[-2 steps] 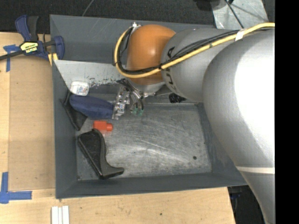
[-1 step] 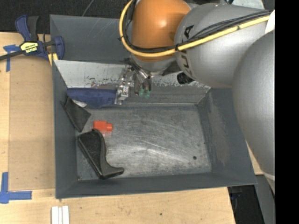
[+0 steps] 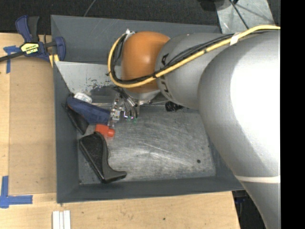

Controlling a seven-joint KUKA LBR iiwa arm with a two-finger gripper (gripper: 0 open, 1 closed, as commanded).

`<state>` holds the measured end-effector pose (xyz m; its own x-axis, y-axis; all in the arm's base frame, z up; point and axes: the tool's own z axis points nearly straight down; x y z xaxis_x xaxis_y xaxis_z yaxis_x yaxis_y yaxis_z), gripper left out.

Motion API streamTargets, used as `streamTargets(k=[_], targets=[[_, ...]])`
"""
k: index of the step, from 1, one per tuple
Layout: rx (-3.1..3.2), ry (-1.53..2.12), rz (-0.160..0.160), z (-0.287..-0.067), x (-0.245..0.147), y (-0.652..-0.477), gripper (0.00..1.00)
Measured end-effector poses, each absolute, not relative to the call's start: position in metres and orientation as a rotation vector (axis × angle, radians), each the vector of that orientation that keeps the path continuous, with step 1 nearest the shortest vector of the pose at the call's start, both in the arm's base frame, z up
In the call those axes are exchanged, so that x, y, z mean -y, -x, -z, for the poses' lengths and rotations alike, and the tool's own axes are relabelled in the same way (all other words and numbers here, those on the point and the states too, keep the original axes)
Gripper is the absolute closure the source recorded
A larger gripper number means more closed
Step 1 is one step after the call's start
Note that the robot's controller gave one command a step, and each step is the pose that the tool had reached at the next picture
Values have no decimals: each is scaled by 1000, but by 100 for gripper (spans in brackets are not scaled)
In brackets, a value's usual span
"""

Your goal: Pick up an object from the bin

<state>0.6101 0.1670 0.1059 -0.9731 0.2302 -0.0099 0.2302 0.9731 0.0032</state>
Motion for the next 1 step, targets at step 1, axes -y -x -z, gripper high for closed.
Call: streamTargets(k=[1], targets=[[-3111,-349,-7,-237,-173,-613,100]])
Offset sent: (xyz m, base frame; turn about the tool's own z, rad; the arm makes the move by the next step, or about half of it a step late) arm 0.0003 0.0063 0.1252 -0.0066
